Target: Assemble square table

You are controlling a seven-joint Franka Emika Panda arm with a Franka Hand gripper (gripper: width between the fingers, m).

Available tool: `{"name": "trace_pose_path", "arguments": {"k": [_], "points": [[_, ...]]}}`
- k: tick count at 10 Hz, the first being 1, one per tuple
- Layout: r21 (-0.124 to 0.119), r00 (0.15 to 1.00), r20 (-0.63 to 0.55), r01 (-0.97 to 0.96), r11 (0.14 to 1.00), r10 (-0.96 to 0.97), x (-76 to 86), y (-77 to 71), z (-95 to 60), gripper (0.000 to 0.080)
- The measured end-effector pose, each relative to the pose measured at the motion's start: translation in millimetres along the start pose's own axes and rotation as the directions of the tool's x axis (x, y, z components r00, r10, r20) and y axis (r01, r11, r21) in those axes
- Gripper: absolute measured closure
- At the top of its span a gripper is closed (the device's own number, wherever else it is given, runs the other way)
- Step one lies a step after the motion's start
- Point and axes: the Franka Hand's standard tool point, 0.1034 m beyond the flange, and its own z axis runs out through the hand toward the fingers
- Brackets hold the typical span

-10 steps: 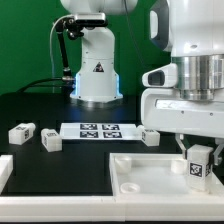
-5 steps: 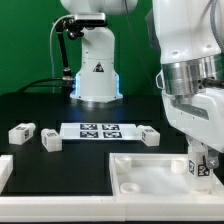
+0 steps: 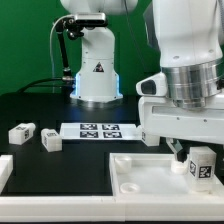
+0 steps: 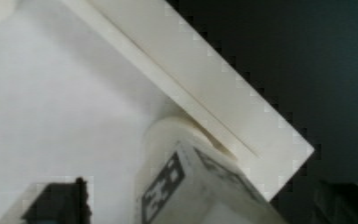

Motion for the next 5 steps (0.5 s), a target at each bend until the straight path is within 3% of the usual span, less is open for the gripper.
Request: {"name": "trace_pose_path", "arguments": {"k": [3,4,5], "points": [[-0.014,0.972,-0.006,0.236,0.972,-0.236,1.3,1.4,-0.6,0.0151],[-0.057,0.908,-0.02,0.417,0.907,-0.419,1.2,0.2,-2.9,0.0151],[-0.095,0.787,-0.022,0.612,0.785,-0.616,3.2,-1.6,-3.6,0.0151]]}}
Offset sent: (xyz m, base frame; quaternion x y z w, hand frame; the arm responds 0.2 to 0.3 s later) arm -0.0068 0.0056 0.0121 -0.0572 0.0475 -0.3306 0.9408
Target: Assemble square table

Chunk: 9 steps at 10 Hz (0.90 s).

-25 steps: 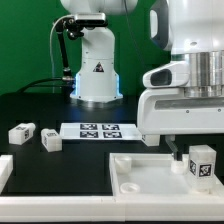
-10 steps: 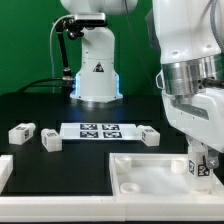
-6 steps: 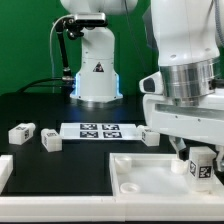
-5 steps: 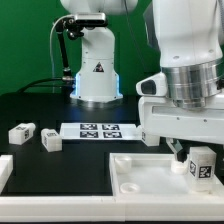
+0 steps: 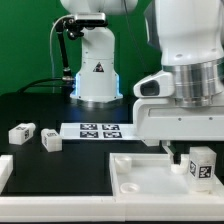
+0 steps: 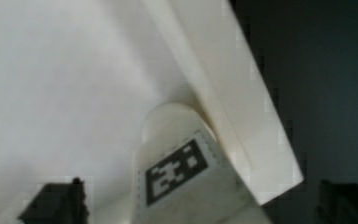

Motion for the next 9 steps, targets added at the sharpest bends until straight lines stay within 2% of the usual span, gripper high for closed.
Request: {"name": "trace_pose_path", "arguments": {"k": [1,3,5,6,7,9], "points": [[-0.013,0.994,-0.001,0.11,0.994,-0.11,0.3,-2.2,0.7,0.0151],[-0.01,0.996,-0.001,0.09,0.996,-0.09,-0.7,-5.0,1.4,0.0151],[-0.01,0.997,0.0,0.08,0.997,-0.08,-0.8,-4.9,1.6,0.0416],[-0.011,0.999,-0.001,-0.034,0.999,0.034,-0.6,-3.7,1.7,0.0507],[-0.01,0.997,-0.001,-0.082,0.997,0.082,-0.6,-3.3,1.9,0.0507],[-0.001,0.93,-0.004,-0.369,0.93,0.369,0.6,-2.2,1.2,0.0507]]}}
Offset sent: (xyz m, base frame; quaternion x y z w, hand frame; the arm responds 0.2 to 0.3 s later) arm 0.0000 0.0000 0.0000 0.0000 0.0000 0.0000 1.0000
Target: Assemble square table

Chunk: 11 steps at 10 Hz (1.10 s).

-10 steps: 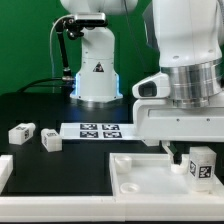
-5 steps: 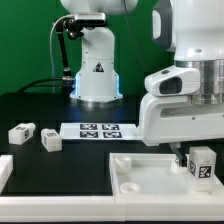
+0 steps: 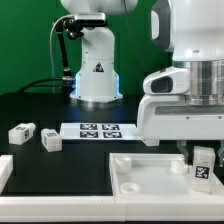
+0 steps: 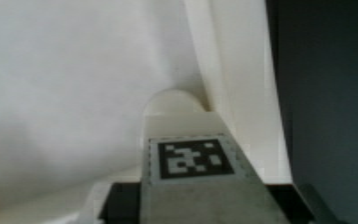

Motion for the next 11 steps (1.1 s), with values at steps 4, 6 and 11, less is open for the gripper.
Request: {"name": "trace_pose_path", "arguments": {"k": [4,6,11], "points": [[0.031,0.819,0.049,-0.574,0.819,0.572,1.2,2.6,2.8,0.0507],[0.026,0.776,0.052,-0.63,0.776,0.629,-0.2,1.3,3.1,0.0506],[0.047,0.381,0.098,-0.924,0.378,0.919,-2.6,-6.5,5.7,0.0506]]}}
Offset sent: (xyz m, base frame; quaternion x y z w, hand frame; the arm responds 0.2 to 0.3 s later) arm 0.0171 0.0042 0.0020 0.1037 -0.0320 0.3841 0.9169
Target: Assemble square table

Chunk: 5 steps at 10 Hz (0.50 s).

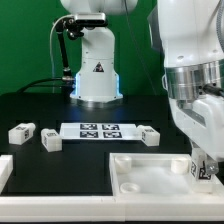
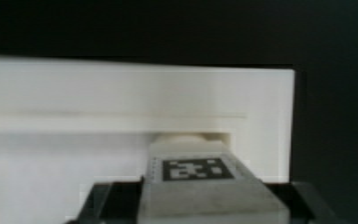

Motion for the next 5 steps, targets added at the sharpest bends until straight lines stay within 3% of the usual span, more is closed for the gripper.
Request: {"name": "trace_pose_path", "arguments": {"k": [1,2,3,4,5], "points": [[-0.002,0.999,0.0,0.034,0.999,-0.034,0.0,0.2,-0.1,0.0506],[-0.004,0.999,0.0,0.035,0.999,-0.035,0.0,0.7,0.8,0.0418],[-0.004,0.999,0.0,0.044,0.999,-0.044,0.2,0.7,1.0,0.0279],[-0.018,0.962,-0.015,0.273,0.962,-0.274,1.8,0.2,-0.3,0.0185],[-0.05,0.876,-0.024,0.48,0.876,-0.481,-1.4,0.2,-2.2,0.0185]]}}
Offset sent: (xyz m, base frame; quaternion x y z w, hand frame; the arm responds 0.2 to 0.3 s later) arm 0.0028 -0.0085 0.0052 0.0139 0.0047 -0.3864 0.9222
